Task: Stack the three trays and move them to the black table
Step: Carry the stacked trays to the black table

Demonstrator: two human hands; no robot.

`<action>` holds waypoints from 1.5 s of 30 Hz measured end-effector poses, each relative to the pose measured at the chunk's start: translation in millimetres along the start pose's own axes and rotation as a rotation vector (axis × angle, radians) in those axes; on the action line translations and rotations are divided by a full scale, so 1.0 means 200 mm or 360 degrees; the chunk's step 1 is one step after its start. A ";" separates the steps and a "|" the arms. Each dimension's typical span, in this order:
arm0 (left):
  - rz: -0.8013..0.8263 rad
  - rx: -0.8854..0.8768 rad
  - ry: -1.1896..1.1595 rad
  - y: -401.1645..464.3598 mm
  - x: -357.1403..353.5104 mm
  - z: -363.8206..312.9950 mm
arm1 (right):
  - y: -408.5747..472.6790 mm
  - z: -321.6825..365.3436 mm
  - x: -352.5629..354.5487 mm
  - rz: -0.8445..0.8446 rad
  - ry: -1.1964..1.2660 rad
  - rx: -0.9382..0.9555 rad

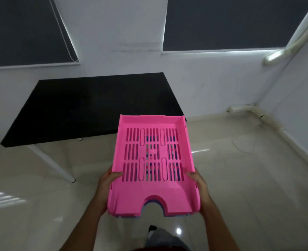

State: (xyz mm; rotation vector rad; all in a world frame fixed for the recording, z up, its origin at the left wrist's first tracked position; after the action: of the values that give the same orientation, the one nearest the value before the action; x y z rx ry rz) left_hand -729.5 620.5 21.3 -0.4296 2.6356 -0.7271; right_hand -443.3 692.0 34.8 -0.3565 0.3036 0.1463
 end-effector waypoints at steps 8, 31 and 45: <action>-0.0098 -0.0025 -0.0157 0.51 0.25 -0.47 | 0.68 0.22 -0.49 0.0215 -0.0253 0.0012; -0.0116 0.0091 -0.0318 1.91 0.94 -1.49 | 2.33 0.22 -1.58 0.0265 -0.0142 -0.0279; -0.0068 0.0176 -0.0339 2.08 0.95 -1.62 | 2.62 0.26 -1.60 0.0363 -0.0172 -0.0260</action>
State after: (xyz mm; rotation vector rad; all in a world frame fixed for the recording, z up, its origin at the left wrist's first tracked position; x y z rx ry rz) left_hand -1114.3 1026.9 3.9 -0.5033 2.3822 -0.7900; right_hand -833.0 1169.4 13.4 -0.4739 0.2251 0.4148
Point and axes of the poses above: each hand's wrist, its own y-axis towards the middle knuckle, its own x-axis out of the back of the hand, z = x × y, the point moved 1 cm from there along y, towards the middle knuckle, and after that the axes turned 10 degrees about x, right-handed, at the moved point
